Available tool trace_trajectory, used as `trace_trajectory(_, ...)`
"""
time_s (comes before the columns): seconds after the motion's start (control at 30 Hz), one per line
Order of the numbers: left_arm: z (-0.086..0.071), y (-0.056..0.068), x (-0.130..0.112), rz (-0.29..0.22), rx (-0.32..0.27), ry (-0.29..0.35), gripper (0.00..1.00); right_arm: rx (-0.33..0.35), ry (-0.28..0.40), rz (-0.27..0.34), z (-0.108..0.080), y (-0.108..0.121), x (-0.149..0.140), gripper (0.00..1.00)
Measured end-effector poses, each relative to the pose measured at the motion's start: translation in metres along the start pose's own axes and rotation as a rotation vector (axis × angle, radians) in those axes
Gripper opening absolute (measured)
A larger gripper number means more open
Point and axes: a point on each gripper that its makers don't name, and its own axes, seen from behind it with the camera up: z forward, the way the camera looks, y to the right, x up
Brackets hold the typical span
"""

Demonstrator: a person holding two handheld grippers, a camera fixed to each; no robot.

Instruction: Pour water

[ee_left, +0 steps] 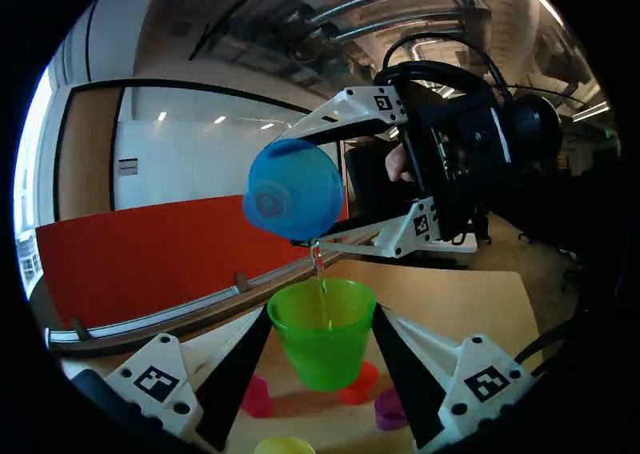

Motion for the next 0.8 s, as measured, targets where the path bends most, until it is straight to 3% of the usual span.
trace_trajectory(0.8,-0.0005,0.0014,0.0015,0.003,0.003,0.003,0.88,-0.011,-0.008,-0.04,0.0001,0.0039,-0.0018,0.9)
